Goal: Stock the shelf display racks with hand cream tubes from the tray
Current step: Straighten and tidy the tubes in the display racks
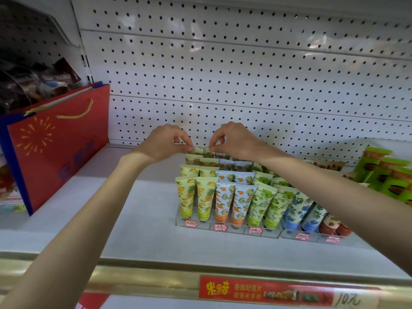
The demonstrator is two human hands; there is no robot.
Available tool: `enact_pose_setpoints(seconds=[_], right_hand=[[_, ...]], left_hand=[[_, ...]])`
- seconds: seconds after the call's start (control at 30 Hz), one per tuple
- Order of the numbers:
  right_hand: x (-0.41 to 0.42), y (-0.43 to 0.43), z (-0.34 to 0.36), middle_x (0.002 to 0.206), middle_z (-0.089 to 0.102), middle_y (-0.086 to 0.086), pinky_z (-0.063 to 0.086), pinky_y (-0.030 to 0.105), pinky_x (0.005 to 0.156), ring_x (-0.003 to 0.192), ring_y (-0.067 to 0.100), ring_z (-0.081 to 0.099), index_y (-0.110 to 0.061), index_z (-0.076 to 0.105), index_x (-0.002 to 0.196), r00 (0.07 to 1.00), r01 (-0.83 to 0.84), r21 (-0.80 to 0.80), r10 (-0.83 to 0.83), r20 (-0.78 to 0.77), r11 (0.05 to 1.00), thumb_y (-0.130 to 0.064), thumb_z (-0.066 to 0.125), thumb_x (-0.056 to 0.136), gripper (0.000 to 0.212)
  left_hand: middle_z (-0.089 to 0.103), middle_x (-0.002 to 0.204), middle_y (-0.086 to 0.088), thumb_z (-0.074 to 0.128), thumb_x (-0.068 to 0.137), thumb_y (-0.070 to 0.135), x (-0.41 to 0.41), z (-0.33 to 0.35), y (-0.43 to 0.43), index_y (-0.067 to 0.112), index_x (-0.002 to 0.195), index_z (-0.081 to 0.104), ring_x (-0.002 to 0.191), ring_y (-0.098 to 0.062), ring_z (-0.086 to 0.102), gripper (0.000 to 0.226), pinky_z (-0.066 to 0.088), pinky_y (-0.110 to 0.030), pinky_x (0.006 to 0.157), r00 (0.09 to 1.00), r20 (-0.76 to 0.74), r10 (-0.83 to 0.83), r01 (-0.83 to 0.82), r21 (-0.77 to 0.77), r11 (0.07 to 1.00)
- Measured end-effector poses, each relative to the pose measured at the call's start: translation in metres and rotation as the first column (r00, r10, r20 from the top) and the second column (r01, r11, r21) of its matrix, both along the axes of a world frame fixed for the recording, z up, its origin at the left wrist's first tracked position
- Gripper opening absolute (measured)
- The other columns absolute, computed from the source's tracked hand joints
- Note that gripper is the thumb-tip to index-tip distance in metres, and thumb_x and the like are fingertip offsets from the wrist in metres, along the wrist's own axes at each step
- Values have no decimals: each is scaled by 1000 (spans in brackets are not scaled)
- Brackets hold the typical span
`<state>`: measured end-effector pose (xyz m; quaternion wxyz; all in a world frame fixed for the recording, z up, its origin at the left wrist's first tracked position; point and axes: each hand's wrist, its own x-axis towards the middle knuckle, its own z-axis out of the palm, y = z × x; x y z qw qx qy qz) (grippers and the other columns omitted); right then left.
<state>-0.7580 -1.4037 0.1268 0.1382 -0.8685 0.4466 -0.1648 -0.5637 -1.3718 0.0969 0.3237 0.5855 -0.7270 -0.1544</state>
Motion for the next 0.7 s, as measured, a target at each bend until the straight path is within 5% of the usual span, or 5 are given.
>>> enact_pose_setpoints(seconds=[0.7], right_hand=[[-3, -7, -11, 71, 47, -8, 36, 17, 60, 70, 11, 44, -19, 69, 90, 999, -18, 15, 17, 39, 1000, -20, 67, 86, 5]], left_hand=[[64, 99, 0, 70, 80, 30, -1, 0, 0, 20, 89, 72, 89, -16, 53, 14, 42, -31, 81, 1000, -11, -5, 5, 16, 1000]])
